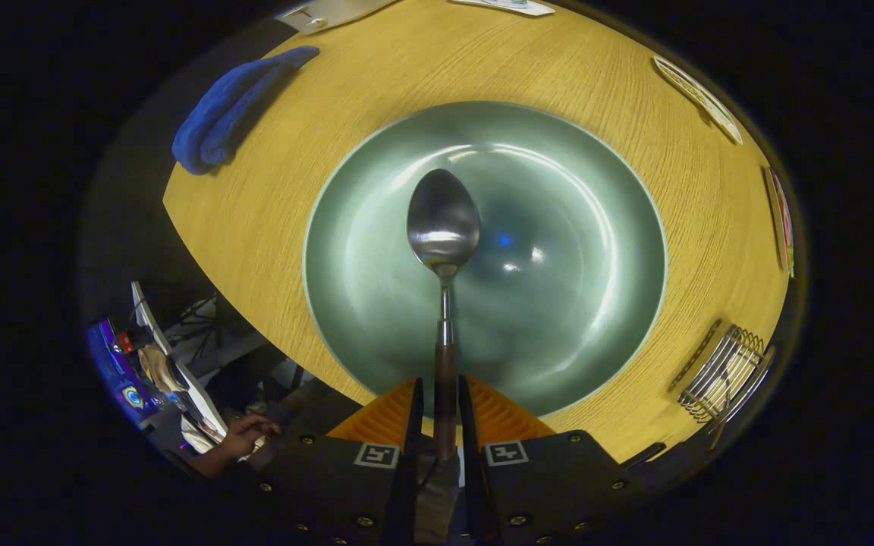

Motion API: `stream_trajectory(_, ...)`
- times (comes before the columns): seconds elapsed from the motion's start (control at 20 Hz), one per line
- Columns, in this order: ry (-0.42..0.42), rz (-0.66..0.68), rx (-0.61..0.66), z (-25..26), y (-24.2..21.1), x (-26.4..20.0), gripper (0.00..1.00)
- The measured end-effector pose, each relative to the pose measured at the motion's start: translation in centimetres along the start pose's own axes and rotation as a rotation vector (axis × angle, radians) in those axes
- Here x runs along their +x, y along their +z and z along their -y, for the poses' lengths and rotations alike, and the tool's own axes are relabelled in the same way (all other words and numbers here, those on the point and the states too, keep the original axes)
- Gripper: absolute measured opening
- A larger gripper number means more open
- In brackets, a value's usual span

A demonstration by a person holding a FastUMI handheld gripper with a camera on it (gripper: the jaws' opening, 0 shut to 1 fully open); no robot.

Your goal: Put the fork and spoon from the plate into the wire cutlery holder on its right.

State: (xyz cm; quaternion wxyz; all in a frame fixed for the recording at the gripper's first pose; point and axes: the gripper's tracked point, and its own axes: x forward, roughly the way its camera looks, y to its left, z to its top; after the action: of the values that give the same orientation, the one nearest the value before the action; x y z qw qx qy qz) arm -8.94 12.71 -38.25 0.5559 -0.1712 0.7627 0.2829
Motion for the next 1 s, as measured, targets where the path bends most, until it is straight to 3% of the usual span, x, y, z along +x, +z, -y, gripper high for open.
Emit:
stream_trajectory(0.05, -0.017, 0.009, -0.001, 0.5, -0.5, -0.3, 0.27)
stream_trajectory(0.1, -0.02, 0.013, 0.001, 0.2, 0.3, 0.0, 0.09)
stream_trajectory(0.3, 0.003, 0.019, -0.023, 0.1, 0.3, -0.2, 0.09)
stream_trajectory(0.35, 0.002, 0.001, -0.035, 0.5, -0.1, -0.2, 0.01)
stream_trajectory(0.55, -0.007, -0.02, -0.064, 0.6, -0.5, -0.7, 0.01)
stream_trajectory(1.0, -0.023, -0.068, -0.073, 4.6, -3.7, -6.8, 0.01)
